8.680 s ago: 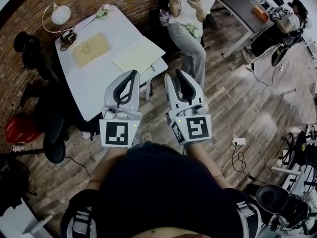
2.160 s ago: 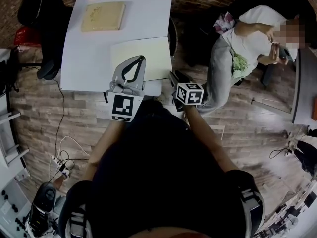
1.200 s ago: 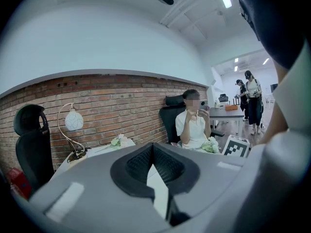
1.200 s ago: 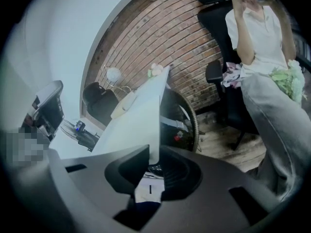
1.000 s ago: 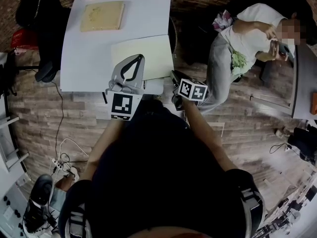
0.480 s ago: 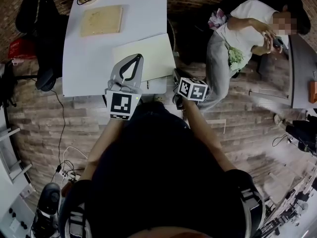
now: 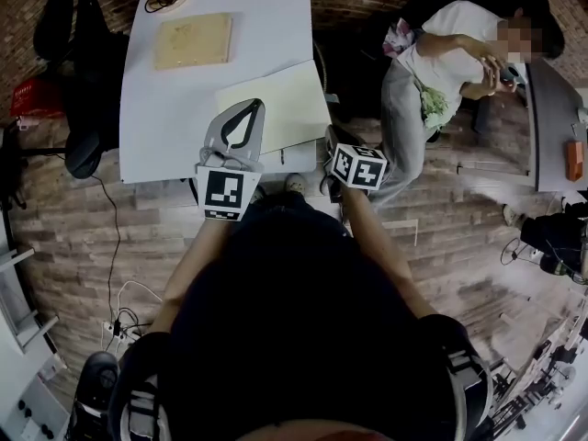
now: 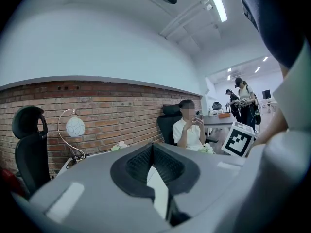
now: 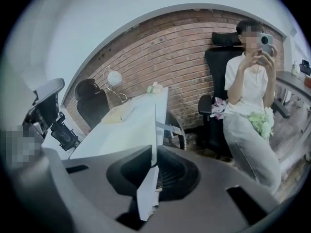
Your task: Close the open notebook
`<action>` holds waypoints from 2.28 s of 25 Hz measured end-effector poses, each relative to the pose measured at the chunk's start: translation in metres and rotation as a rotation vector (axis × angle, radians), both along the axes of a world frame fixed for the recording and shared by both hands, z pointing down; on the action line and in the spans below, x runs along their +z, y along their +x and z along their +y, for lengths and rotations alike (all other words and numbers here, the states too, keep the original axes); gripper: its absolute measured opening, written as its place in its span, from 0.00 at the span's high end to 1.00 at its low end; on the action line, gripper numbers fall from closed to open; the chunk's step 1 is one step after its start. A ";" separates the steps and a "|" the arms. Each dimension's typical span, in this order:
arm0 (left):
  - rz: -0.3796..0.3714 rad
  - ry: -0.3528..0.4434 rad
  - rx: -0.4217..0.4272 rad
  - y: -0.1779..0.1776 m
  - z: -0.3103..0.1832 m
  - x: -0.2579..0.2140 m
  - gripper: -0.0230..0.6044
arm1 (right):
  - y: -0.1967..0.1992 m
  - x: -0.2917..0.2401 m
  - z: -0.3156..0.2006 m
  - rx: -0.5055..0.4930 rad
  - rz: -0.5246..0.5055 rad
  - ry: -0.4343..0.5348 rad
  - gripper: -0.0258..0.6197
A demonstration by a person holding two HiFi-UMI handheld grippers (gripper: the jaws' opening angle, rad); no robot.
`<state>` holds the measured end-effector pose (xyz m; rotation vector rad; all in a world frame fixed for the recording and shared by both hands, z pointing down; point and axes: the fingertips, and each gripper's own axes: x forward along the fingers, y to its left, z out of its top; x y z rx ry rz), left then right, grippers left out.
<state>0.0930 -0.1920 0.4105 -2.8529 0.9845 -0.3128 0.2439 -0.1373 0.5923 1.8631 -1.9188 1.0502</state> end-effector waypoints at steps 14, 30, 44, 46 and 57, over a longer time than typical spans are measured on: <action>0.032 0.015 0.005 -0.035 0.007 -0.008 0.97 | -0.025 -0.036 -0.001 -0.003 0.178 0.054 0.90; 0.043 0.041 0.002 -0.081 0.025 -0.013 0.97 | -0.064 -0.064 0.000 -0.028 0.310 0.116 0.91; 0.054 0.056 -0.036 -0.121 0.035 -0.010 0.97 | -0.100 -0.076 -0.003 -0.064 0.375 0.158 0.92; 0.055 0.058 -0.042 -0.125 0.036 -0.011 0.97 | -0.105 -0.077 -0.004 -0.067 0.380 0.163 0.92; 0.070 0.065 -0.066 -0.138 0.044 -0.012 0.97 | -0.122 -0.078 -0.004 -0.108 0.408 0.171 0.93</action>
